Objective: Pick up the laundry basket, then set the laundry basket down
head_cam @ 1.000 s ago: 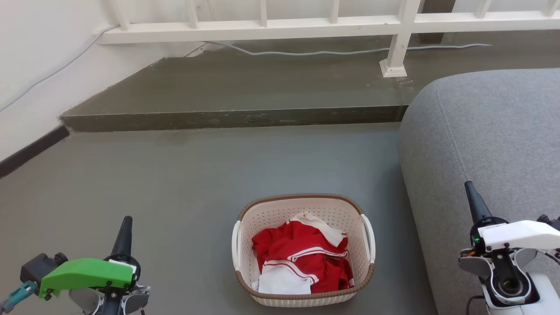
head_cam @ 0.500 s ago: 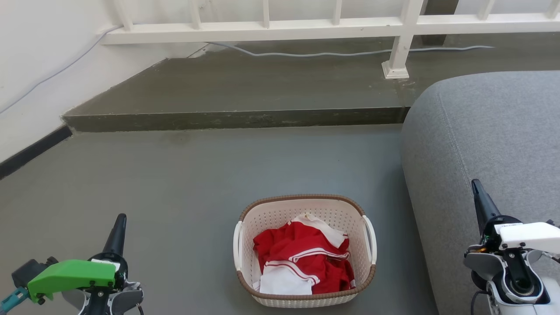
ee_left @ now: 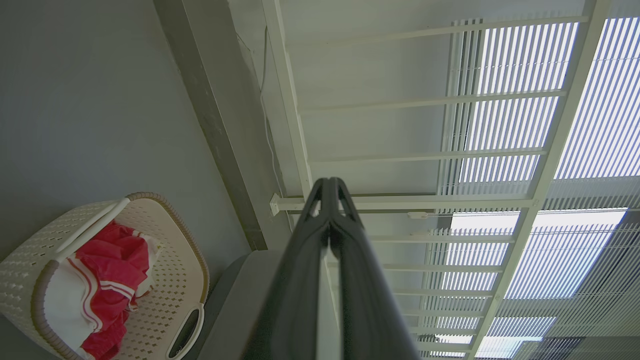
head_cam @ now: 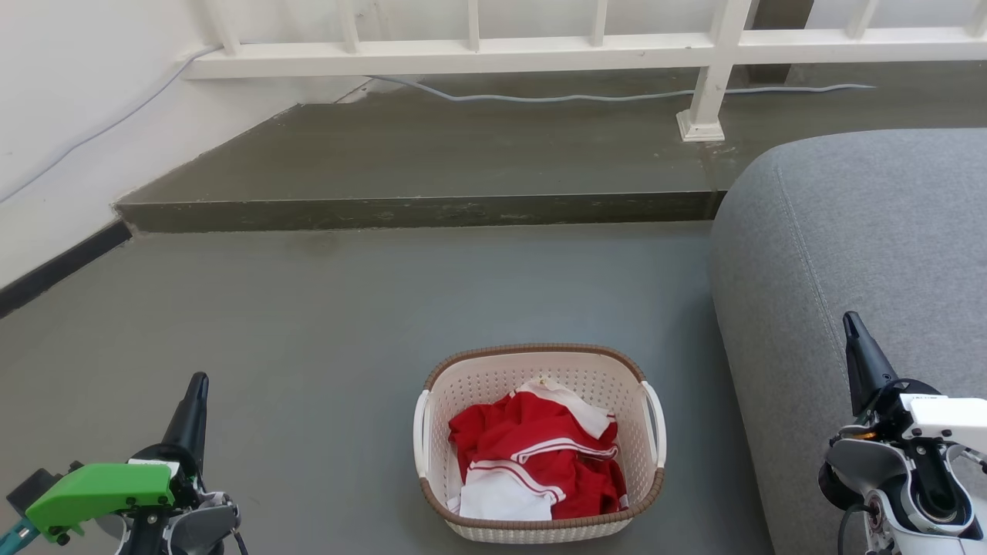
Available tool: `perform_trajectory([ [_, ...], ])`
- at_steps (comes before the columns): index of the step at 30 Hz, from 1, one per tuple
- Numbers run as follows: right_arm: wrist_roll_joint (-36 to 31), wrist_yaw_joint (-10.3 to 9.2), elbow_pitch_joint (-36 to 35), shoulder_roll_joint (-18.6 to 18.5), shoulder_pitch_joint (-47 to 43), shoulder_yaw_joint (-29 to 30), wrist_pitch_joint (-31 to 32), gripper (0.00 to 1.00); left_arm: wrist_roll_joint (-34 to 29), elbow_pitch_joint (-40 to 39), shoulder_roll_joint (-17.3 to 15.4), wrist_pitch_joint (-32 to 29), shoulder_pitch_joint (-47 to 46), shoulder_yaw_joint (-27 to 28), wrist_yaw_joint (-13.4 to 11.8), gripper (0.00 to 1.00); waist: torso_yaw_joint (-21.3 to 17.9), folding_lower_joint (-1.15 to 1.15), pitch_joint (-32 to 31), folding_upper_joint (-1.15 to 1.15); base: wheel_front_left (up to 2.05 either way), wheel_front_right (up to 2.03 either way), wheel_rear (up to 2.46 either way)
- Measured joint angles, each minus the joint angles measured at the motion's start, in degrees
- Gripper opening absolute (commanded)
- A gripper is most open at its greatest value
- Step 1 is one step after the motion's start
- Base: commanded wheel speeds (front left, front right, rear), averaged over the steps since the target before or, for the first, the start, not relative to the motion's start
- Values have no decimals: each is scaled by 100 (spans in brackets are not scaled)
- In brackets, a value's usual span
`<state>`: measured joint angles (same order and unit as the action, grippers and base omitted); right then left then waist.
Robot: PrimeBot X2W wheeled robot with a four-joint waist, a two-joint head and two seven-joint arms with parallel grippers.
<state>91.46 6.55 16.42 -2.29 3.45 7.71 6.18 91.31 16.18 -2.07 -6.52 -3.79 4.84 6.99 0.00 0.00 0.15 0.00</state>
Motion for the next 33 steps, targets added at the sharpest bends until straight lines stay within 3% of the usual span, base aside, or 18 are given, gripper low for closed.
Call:
perform_trajectory([
  [33, 30, 19, -18, 3, 1, 9, 0, 0, 21, -15, 1, 0, -1, 8, 2, 0, 0, 0, 1, 0, 0, 0, 0],
])
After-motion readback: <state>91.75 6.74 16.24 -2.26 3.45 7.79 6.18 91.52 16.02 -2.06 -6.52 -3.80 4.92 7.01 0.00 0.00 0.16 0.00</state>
